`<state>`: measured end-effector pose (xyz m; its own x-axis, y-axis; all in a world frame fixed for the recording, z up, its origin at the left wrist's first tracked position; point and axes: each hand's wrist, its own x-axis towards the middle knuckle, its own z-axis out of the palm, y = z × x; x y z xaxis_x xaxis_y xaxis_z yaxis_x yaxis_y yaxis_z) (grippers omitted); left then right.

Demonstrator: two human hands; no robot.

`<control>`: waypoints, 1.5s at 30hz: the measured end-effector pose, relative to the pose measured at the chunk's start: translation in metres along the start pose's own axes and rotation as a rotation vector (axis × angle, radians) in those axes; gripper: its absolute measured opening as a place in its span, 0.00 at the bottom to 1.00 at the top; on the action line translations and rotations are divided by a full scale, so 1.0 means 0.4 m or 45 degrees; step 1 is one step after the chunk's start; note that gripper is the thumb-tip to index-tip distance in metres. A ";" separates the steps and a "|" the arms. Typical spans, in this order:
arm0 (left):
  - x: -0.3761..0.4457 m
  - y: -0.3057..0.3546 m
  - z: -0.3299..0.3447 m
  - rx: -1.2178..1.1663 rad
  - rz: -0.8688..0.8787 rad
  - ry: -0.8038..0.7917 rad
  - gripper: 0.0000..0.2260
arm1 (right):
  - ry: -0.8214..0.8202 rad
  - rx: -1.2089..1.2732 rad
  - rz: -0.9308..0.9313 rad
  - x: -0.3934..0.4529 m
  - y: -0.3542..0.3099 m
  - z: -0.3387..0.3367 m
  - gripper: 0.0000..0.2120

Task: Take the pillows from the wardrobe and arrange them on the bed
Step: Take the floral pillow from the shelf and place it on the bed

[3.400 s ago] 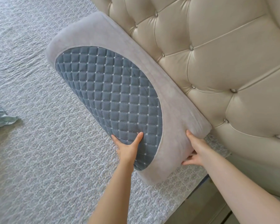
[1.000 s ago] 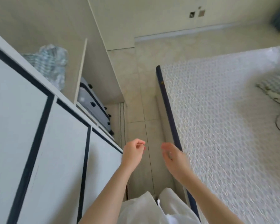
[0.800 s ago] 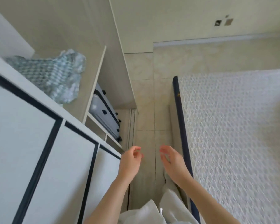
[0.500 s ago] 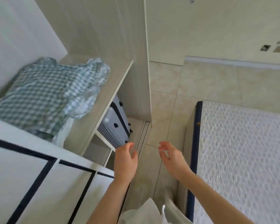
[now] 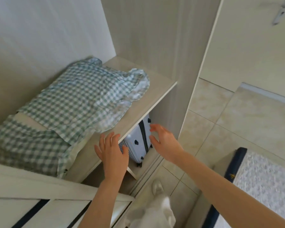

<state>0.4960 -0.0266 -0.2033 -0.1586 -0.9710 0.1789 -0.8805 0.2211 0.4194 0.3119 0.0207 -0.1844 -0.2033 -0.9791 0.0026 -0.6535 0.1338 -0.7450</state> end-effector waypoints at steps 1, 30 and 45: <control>0.017 -0.004 0.011 0.013 0.016 0.020 0.17 | -0.042 -0.034 -0.037 0.034 -0.001 0.003 0.20; 0.435 -0.133 0.083 0.365 -0.395 0.418 0.24 | -0.610 -0.812 -1.131 0.712 -0.131 0.214 0.41; 0.492 -0.075 0.048 0.226 -0.577 0.619 0.12 | -0.360 -0.843 -1.441 0.803 -0.090 0.253 0.38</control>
<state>0.4824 -0.2262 -0.1978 0.4246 -0.8038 0.4167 -0.8790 -0.2557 0.4025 0.3440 -0.3140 -0.2244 0.7841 -0.5869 0.2021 -0.6048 -0.7956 0.0361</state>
